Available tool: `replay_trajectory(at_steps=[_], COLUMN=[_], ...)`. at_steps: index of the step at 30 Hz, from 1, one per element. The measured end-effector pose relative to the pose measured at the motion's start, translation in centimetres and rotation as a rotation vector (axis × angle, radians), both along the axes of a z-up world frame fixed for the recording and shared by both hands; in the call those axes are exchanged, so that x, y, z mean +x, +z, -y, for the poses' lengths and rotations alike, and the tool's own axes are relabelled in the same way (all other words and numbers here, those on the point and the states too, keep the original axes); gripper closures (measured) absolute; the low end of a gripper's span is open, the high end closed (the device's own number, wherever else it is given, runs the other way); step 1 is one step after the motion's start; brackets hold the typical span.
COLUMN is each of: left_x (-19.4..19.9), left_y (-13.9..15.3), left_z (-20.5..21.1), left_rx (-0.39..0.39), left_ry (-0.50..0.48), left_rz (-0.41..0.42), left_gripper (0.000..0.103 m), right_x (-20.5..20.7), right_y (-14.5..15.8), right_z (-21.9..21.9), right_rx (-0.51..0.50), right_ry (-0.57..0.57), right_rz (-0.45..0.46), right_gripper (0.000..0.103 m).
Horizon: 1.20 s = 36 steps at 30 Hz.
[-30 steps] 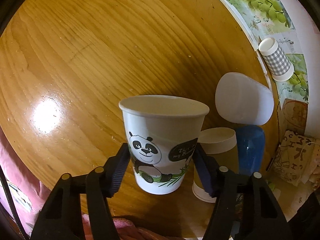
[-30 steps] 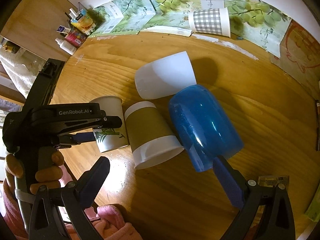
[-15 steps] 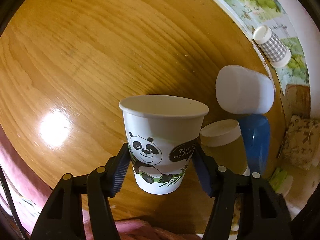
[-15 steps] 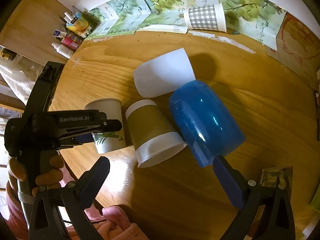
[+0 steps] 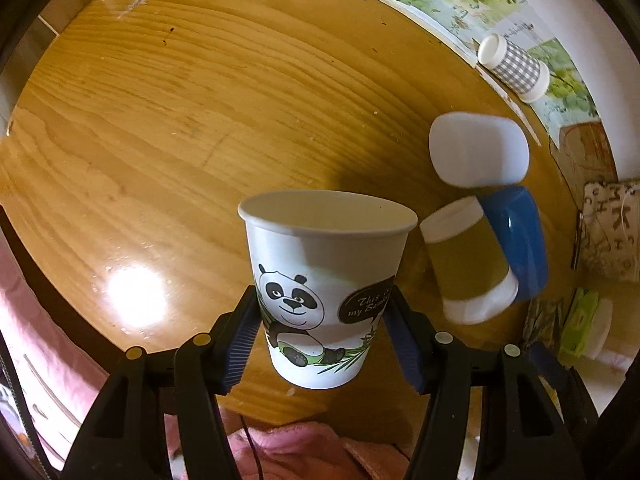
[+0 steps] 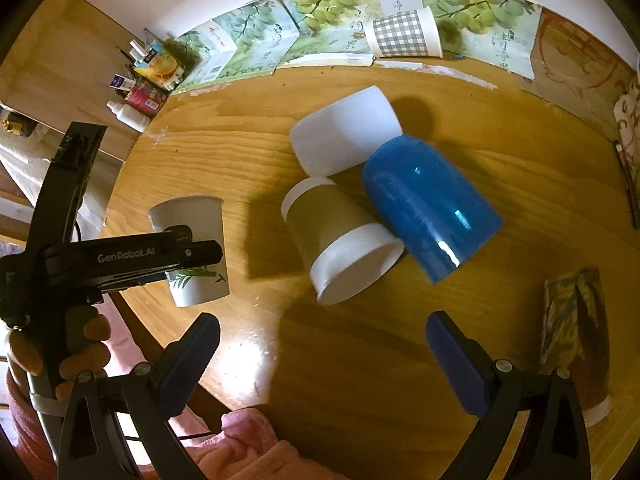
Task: Flip cup upright
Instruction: 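Rotate the panda cup rim-up with the left gripper and set it on the desk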
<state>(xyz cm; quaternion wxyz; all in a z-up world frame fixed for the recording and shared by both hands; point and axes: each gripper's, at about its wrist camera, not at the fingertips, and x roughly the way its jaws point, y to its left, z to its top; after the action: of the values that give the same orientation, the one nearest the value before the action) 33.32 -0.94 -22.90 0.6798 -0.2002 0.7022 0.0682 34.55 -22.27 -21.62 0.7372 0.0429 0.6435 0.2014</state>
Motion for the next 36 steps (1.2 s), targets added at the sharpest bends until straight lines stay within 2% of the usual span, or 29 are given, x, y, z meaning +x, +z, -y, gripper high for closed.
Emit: replay_trajectory(at_steps=[7, 14, 24, 31, 36], left_x=[-2.8, -4.2, -5.1, -4.5, -4.1], left_y=[1.1, 1.3, 0.0, -1.6, -2.5], left_z=[-0.1, 2.2, 6.1, 7.9, 7.5], left_rx=[0.027, 0.043, 0.04, 0.033, 0.019], left_ry=[-0.076, -0.172, -0.293, -0.318, -0.314], left_rz=[-0.006, -0.025, -0.073, -0.106, -0.132], left_gripper=[0.038, 0.038, 0.038, 0.038, 0.038], right_x=[-2.5, -4.6, -6.3, -6.8, -6.6], right_y=[0.7, 0.3, -1.1, -2.4, -3.3], right_z=[-0.1, 1.2, 4.5, 7.2, 7.8], right_rx=[0.039, 0.075, 0.131, 0.166, 0.165], right_ry=[-0.058, -0.128, -0.259, -0.349, -0.365], right_rz=[0.007, -0.011, -0.061, -0.108, -0.14], right_gripper=[0.0, 0.0, 0.0, 0.0, 0.0])
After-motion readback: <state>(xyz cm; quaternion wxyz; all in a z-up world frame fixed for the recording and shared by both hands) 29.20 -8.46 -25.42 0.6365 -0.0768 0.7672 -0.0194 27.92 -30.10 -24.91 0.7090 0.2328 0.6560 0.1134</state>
